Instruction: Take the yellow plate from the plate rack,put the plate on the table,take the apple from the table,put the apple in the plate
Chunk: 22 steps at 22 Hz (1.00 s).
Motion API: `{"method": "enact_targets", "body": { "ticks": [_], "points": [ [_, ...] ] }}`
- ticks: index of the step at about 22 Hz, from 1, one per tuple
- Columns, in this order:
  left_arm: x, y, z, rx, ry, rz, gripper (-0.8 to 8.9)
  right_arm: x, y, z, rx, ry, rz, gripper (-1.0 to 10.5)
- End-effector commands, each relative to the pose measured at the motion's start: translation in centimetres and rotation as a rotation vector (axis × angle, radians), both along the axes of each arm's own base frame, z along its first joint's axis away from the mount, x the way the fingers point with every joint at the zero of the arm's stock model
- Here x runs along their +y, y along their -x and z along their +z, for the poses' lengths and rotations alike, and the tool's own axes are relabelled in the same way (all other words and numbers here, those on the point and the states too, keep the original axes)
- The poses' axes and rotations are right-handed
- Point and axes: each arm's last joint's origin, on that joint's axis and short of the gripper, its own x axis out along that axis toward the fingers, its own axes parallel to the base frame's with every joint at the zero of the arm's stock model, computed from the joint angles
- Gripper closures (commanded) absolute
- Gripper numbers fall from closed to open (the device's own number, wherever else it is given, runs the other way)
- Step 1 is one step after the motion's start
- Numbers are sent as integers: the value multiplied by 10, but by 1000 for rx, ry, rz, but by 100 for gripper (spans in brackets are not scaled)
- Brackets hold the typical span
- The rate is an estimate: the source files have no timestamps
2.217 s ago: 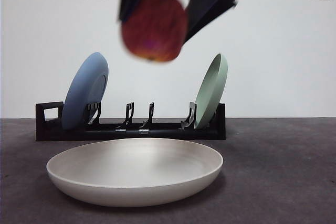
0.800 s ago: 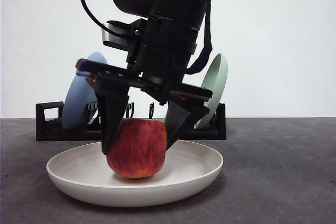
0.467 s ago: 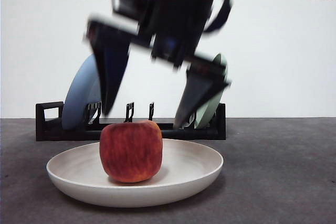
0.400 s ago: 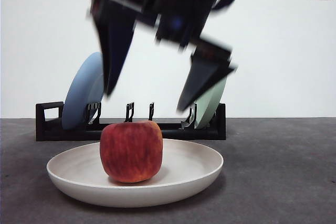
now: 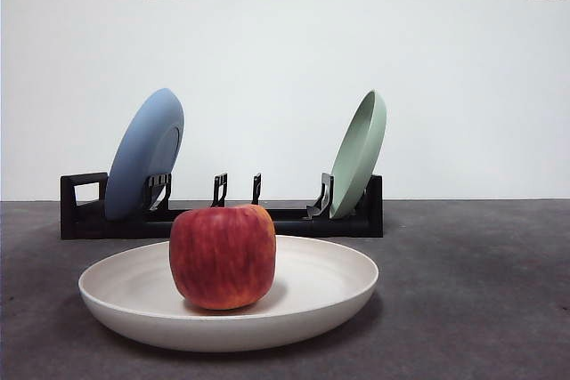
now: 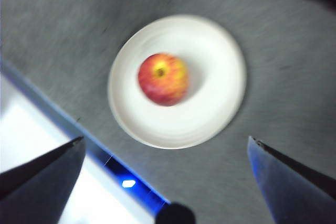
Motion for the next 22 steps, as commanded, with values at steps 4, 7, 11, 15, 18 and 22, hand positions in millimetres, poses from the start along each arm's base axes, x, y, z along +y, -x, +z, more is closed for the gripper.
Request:
{"method": "enact_targets", "body": {
  "ticks": [4,7,11,15,18,22],
  "points": [
    [-1,0,0,-3,-3,-2,815,-37,23,19,-118,10,-93,946],
    [-3,-1,0,1,-10,-3,815,-49,30,24,-173,22,-139,946],
    [-8,-4,-1,8,-25,-2,815,-57,33,26,-237,60,-205,946],
    [-16,-7,-3,21,-52,-3,815,-60,32,25,-261,119,-246,946],
    [-21,-14,-4,27,-73,43,815,-61,33,24,-253,132,-244,946],
    [-14,-37,-6,65,-61,206,815,-61,33,24,-253,133,-244,946]
  ]
}}
